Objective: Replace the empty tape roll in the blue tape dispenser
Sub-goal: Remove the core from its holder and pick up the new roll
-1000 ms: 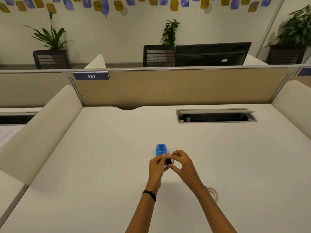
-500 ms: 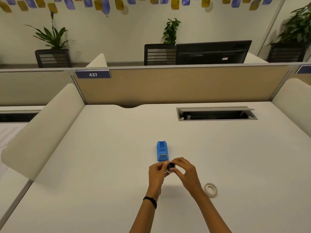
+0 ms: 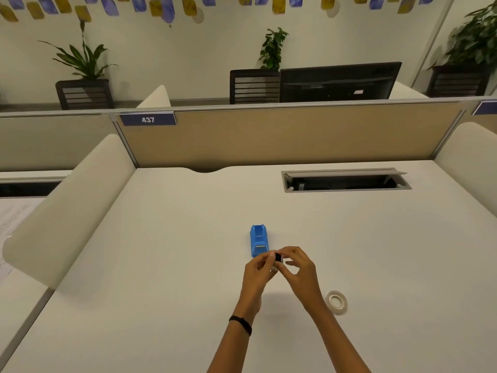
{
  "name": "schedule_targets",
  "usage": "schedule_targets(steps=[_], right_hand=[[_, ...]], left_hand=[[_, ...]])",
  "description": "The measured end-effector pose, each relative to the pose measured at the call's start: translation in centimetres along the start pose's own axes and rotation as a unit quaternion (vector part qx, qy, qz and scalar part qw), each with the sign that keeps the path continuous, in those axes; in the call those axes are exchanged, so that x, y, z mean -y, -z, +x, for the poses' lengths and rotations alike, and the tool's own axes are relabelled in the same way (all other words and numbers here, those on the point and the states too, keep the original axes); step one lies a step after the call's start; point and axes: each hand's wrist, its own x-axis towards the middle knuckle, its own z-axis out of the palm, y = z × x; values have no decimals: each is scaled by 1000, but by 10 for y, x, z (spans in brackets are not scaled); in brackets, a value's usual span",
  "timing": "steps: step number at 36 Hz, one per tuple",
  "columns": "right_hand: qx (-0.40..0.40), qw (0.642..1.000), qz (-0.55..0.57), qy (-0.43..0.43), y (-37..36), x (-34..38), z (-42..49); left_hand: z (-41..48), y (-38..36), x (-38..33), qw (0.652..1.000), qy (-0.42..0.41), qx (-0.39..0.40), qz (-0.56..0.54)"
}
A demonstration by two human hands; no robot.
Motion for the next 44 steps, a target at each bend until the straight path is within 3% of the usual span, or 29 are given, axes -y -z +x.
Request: schedule_targets(steps=[23, 31, 44], right_hand=[[129, 991, -6, -38, -9, -30, 9], [102, 988, -11, -118, 1, -68, 15], [6, 986, -60, -157, 33, -119, 64]], left_hand=[[19, 9, 17, 997, 37, -62, 31], [39, 30, 21, 992, 77, -104, 1], [59, 50, 37, 986, 121, -114, 14]])
